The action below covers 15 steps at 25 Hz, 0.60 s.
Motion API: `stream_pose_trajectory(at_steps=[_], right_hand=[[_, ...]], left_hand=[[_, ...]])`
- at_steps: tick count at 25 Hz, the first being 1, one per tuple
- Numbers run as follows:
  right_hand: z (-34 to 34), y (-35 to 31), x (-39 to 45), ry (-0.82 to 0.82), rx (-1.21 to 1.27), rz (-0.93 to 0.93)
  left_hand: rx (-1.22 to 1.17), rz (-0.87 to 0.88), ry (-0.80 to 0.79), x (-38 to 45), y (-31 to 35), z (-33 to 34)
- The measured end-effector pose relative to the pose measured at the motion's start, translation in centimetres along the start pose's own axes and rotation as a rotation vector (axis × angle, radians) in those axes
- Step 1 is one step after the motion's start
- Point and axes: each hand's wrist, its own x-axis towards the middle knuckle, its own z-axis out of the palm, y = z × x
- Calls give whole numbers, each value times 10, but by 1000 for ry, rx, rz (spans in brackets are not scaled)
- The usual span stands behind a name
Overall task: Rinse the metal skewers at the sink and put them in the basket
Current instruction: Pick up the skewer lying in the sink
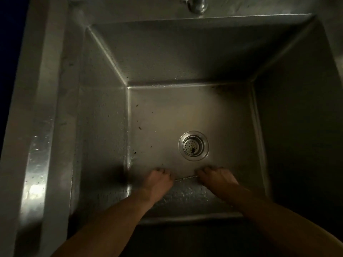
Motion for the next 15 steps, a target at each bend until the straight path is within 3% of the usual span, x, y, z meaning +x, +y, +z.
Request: stream_pose_trajectory(at_steps=[9, 15], right_hand=[[-4, 4, 1, 108, -111, 13], [-64, 33, -30, 246, -116, 114]], left_hand=[[-123, -51, 92, -7, -3, -4], [-199, -149, 311, -31, -37, -65]])
